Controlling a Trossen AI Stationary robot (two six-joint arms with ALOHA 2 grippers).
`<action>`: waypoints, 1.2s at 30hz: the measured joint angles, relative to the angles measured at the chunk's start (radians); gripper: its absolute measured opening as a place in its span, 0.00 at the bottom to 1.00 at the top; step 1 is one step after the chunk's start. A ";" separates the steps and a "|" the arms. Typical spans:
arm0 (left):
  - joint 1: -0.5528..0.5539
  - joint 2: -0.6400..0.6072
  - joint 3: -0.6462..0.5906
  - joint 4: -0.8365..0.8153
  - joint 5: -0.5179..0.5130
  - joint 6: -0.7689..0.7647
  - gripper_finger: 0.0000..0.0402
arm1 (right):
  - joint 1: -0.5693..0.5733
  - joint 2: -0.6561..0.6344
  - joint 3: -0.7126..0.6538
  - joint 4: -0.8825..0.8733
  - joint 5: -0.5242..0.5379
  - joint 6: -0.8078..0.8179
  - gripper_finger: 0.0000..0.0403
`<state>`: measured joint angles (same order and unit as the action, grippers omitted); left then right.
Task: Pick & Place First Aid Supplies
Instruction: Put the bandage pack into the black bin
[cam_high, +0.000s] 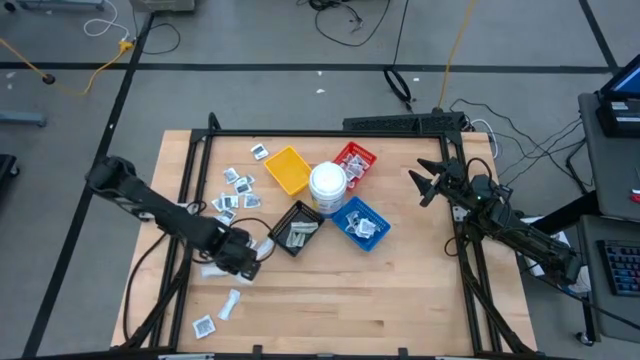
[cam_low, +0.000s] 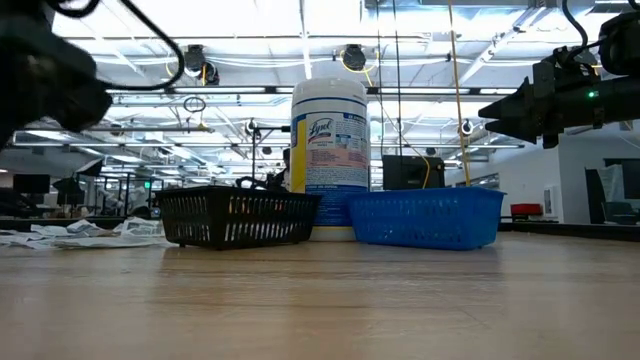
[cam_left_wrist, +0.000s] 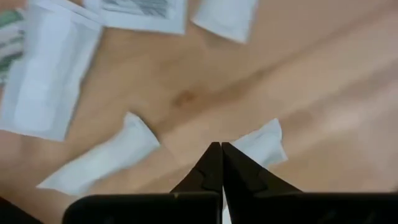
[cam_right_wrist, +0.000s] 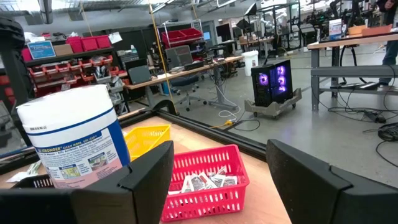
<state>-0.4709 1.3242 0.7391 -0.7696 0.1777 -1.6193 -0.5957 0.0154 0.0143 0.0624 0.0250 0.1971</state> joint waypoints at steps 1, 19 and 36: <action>0.000 -0.014 0.000 -0.002 0.014 0.015 0.00 | 0.000 0.000 0.000 0.000 0.000 0.000 0.63; 0.183 -0.019 0.221 -0.338 0.032 0.313 0.00 | 0.000 0.000 0.000 0.000 0.000 0.000 0.63; 0.439 0.321 0.616 -0.391 -0.187 0.695 0.00 | 0.000 0.000 0.000 0.000 0.000 0.000 0.63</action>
<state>-0.0322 1.6453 1.3547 -1.1603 -0.0090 -0.9248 -0.5957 0.0154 0.0140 0.0628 0.0253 0.1974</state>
